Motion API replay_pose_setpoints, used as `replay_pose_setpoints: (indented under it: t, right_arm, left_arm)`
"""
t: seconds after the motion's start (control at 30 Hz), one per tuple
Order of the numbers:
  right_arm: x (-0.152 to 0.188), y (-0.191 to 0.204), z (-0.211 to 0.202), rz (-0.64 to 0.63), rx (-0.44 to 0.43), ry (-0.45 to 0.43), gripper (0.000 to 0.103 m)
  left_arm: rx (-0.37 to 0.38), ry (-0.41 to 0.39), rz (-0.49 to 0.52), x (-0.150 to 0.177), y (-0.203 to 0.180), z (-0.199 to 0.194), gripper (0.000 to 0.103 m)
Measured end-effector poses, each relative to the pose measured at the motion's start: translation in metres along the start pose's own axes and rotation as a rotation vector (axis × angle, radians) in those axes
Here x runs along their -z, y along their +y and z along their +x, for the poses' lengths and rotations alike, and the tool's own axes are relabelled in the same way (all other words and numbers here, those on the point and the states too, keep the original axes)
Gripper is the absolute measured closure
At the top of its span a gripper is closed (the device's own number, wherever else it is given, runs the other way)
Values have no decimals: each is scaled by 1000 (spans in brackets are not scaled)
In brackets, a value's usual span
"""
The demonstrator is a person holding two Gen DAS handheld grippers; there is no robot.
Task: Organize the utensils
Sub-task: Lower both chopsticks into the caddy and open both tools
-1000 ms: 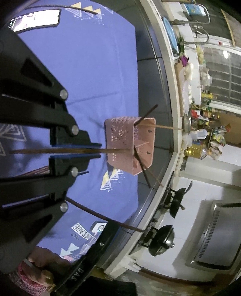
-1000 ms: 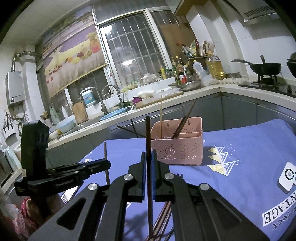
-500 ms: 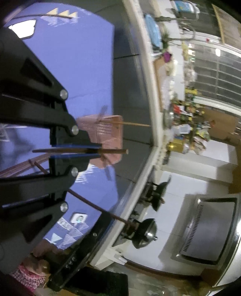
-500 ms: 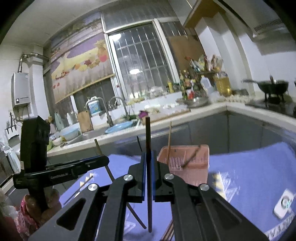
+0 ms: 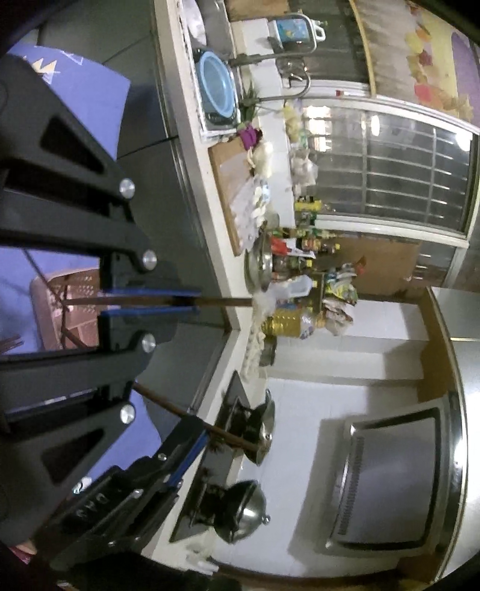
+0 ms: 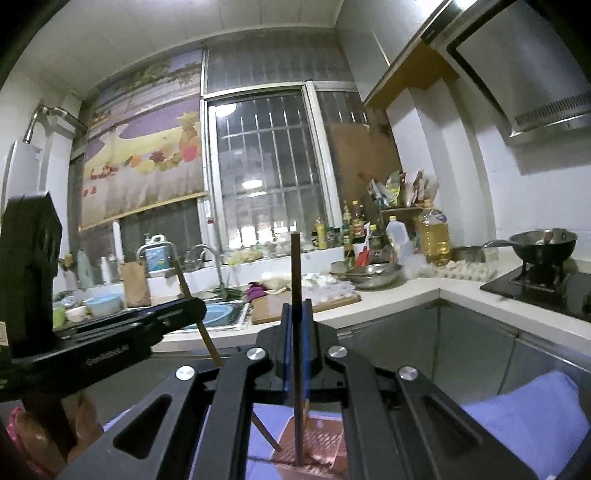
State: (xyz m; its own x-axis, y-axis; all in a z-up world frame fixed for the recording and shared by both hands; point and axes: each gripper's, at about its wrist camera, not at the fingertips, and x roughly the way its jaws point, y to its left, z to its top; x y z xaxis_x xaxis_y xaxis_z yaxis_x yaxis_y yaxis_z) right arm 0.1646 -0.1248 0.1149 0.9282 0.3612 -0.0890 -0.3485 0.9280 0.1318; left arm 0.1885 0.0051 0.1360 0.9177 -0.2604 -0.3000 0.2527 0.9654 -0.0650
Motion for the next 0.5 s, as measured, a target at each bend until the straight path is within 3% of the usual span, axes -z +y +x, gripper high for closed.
replay_pose_setpoints:
  t: [0.2, 0.4, 0.47, 0.5]
  right_arm:
    - [33, -14, 34, 13, 7, 51, 98]
    - [69, -9, 34, -35, 17, 107, 97]
    - [76, -7, 29, -33, 16, 124, 97]
    - [79, -6, 28, -29, 16, 132, 96]
  left_arm:
    - [-11, 70, -20, 22, 6, 49, 98]
    - [-29, 161, -29, 61, 7, 79, 98]
    - [-39, 193, -48, 73, 7, 82, 96]
    - [-40, 207, -61, 78, 7, 81, 89]
